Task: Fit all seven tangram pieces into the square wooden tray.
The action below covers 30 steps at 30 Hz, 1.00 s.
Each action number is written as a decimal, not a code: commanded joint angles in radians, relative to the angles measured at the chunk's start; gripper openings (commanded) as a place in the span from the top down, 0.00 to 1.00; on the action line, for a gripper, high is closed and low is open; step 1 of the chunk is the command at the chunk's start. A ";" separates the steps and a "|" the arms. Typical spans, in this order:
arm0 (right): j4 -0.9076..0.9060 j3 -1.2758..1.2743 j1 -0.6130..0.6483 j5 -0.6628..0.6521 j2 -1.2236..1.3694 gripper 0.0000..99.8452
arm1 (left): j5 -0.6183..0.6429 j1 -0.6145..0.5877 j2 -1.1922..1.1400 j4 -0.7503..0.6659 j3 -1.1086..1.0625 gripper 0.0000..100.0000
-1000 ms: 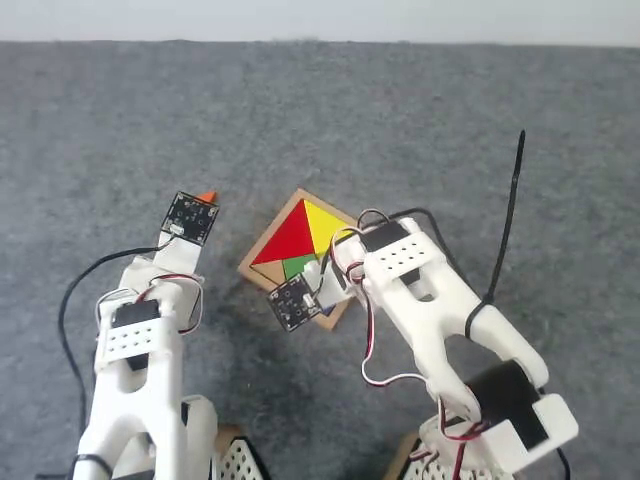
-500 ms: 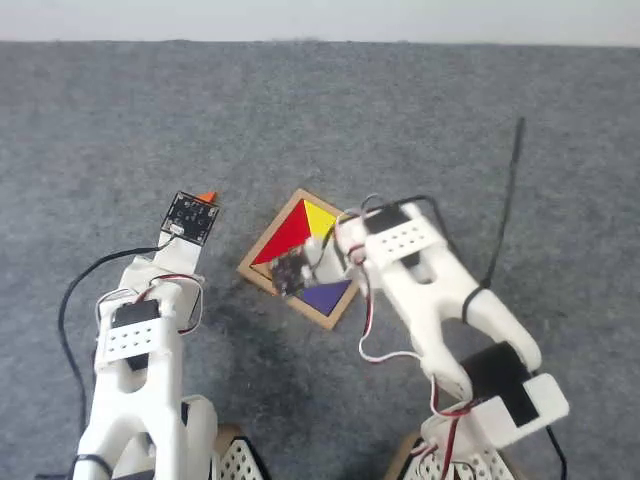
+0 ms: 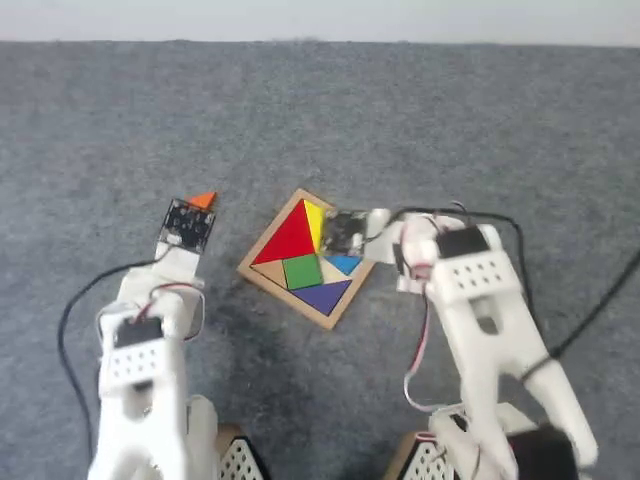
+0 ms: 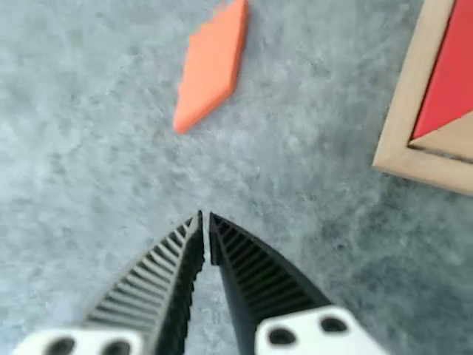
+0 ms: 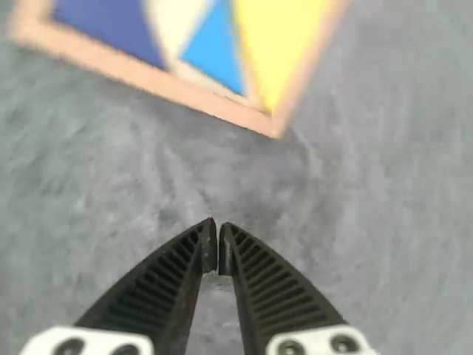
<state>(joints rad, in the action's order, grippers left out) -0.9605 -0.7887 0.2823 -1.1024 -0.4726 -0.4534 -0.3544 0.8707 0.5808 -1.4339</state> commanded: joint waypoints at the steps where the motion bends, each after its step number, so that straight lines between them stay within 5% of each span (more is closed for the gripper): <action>1: 0.166 -0.124 -0.048 0.166 -0.151 0.99 | 0.020 0.002 0.336 -0.021 -0.125 0.99; 5: 0.289 -0.270 -0.059 0.313 -0.228 0.99 | 0.023 0.002 0.621 -0.003 -0.259 0.98; 9: 0.329 -0.364 -0.054 0.428 -0.278 0.99 | 0.037 0.002 0.838 0.219 -0.255 0.98; 15: 0.409 -0.468 -0.059 0.611 -0.317 0.99 | 0.043 -0.002 0.950 0.353 -0.217 0.97; 22: 0.361 -0.477 -0.074 0.628 -0.311 0.99 | 0.180 0.025 0.680 0.238 0.002 0.95; 30: 0.360 -0.477 -0.081 0.629 -0.311 0.99 | 0.178 0.094 -0.190 0.241 0.541 0.91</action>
<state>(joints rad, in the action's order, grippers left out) -0.5938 -1.2704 0.2179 -0.4856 -0.7472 -0.2831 -0.2762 1.1546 0.8431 -1.1960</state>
